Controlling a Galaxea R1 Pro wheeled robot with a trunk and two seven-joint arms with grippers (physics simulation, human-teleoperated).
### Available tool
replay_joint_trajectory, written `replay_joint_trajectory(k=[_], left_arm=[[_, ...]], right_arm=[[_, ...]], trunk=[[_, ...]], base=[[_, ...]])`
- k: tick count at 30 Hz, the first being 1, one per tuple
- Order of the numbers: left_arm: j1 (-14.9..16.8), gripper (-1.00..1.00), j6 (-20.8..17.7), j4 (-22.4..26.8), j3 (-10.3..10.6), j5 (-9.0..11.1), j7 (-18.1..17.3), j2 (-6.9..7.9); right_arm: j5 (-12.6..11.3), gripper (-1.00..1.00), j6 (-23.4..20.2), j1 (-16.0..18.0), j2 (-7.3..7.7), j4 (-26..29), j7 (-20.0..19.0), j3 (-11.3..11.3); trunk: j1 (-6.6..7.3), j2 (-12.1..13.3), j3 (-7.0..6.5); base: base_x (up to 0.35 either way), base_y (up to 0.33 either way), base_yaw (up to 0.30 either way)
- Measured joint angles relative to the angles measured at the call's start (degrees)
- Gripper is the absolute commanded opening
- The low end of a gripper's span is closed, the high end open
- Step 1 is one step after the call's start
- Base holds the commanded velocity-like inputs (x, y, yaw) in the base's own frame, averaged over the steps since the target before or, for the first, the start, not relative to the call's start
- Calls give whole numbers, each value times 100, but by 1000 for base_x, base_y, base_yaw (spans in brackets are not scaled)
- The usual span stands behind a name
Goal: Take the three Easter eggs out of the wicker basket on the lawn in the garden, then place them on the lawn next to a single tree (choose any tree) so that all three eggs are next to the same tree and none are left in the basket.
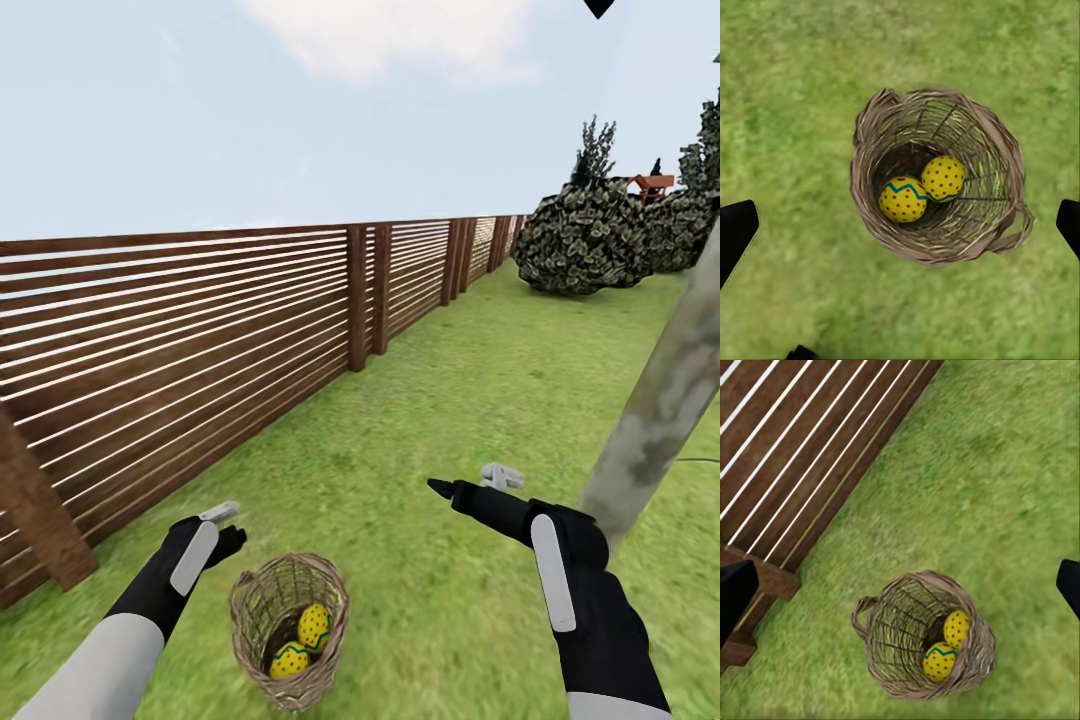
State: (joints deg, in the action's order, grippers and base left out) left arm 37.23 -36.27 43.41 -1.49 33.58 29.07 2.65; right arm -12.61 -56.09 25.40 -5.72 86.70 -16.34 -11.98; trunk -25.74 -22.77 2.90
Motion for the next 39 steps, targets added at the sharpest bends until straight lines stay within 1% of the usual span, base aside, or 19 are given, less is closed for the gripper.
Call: replay_joint_trajectory(k=[5, 9, 14, 18, 26, 35, 37, 38, 39], left_arm=[[0, 100, 1, 0, 2, 0, -2, 0], [0, 100, 1, 0, 3, 0, -2, 5], [0, 100, 1, 4, 2, 0, -3, 6], [0, 100, 1, 1, 5, 0, -3, 2], [0, 100, 2, -38, 14, -8, -12, 6], [0, 100, 2, -44, 9, -9, -11, 6], [0, 100, 1, -44, 8, -9, -12, 6], [-1, 100, 1, -46, 8, -9, -13, 6], [0, 100, 1, -46, 8, -8, -12, 6]], right_arm=[[4, 100, -2, 1, 1, 0, 1, -23], [7, 100, -7, 1, 2, 1, 1, -142], [5, 100, -11, 1, 2, -5, 1, -208], [5, 100, -12, 1, 3, -4, 1, -223], [-1, 100, -13, 1, -2, 1, 1, -227], [4, 100, -19, 1, 3, -1, 4, -239], [8, 100, -26, 3, 1, -4, 6, -338], [14, 100, -36, 5, 0, -10, 10, -467], [10, 100, -54, 8, 0, -14, 12, -538]], trunk=[[0, 0, 29], [0, 0, 53], [0, 0, 84], [1, -1, 102], [2, -1, 108], [1, -1, 109], [1, -1, 109], [2, -1, 109], [2, -1, 109]], base=[[0, 181, -1], [0, 47, 0], [0, 11, -20], [53, 2, -15], [215, -74, -3], [60, -21, 0], [135, 4, 0], [168, 24, 0], [157, 28, 0]])
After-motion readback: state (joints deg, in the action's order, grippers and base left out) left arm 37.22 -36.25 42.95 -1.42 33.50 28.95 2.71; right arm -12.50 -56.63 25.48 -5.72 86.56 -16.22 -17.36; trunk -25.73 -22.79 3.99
